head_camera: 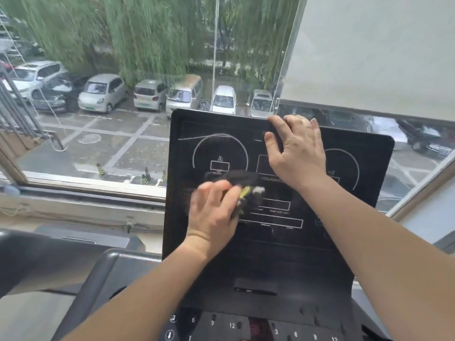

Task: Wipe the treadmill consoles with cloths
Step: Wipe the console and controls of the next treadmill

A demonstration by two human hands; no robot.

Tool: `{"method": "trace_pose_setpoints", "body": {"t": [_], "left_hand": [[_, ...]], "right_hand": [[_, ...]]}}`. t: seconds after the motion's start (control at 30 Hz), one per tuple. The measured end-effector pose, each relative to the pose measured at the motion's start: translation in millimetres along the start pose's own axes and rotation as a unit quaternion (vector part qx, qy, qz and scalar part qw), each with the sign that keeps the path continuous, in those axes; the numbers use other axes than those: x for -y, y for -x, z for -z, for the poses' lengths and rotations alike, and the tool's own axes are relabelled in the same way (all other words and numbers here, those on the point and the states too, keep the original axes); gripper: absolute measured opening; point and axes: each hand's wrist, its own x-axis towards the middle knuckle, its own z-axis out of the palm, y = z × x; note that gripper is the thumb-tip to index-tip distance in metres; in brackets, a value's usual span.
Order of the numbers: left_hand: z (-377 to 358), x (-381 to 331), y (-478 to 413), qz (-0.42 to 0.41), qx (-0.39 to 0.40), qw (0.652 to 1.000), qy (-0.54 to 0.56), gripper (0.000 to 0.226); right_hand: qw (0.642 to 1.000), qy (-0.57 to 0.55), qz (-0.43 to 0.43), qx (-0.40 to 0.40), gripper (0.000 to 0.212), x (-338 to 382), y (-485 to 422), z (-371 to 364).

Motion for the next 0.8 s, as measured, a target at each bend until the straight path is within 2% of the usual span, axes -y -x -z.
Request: {"method": "trace_pose_setpoints", "body": {"t": [0.1,0.17,0.2,0.27,0.37,0.43,0.5,0.57,0.63,0.7,0.77,0.8], "left_hand": [[1.5,12.6,34.3,-0.213,0.122,0.969,-0.004,0.048],[11.2,28.4,17.3,-0.297,0.160,0.941,-0.015,0.044],[17.1,34.4,0.2,-0.312,0.153,0.937,-0.028,0.038],[29.9,45.7,-41.2,-0.263,0.097,0.958,-0.053,0.032],[37.6,49.4,-92.4,-0.032,0.003,0.999,-0.036,0.043],[28.0,32.6,-100.1,0.104,-0.048,0.993,0.012,0.046],[11.8,8.9,-83.7,0.139,-0.073,0.987,0.037,0.049],[-1.4,-5.7,-50.1,0.068,-0.051,0.996,0.040,0.049],[-5.8,-2.5,-19.5,-0.085,0.023,0.995,0.035,0.048],[1.0,13.4,-16.2,-0.232,0.103,0.967,0.021,0.048],[12.9,27.8,-38.0,-0.296,0.124,0.947,-0.020,0.039],[18.7,34.1,-53.9,-0.289,0.104,0.951,-0.041,0.034]], "right_hand": [[1.000,-0.002,0.008,0.000,0.055,-0.5,0.9,-1.4],[1.000,0.010,0.019,-0.003,0.055,-2.9,2.7,-2.7],[1.000,0.016,0.023,-0.004,0.056,-4.6,3.6,-3.6],[0.999,0.021,0.029,-0.007,0.056,-6.6,4.6,-5.3],[0.999,0.018,0.026,-0.021,0.056,-5.5,3.8,-7.6],[0.999,0.026,0.023,-0.030,0.056,-4.8,3.2,-9.9],[0.998,0.031,0.024,-0.041,0.056,-5.9,2.7,-12.0],[0.997,0.027,0.031,-0.061,0.055,-7.9,2.4,-13.7],[0.995,0.021,0.040,-0.085,0.054,-10.3,2.2,-14.3],[0.994,0.021,0.047,-0.097,0.054,-11.5,2.0,-14.5],[0.993,0.021,0.048,-0.107,0.053,-11.2,2.4,-15.3],[0.992,0.019,0.047,-0.113,0.052,-10.7,2.4,-16.0]]}}
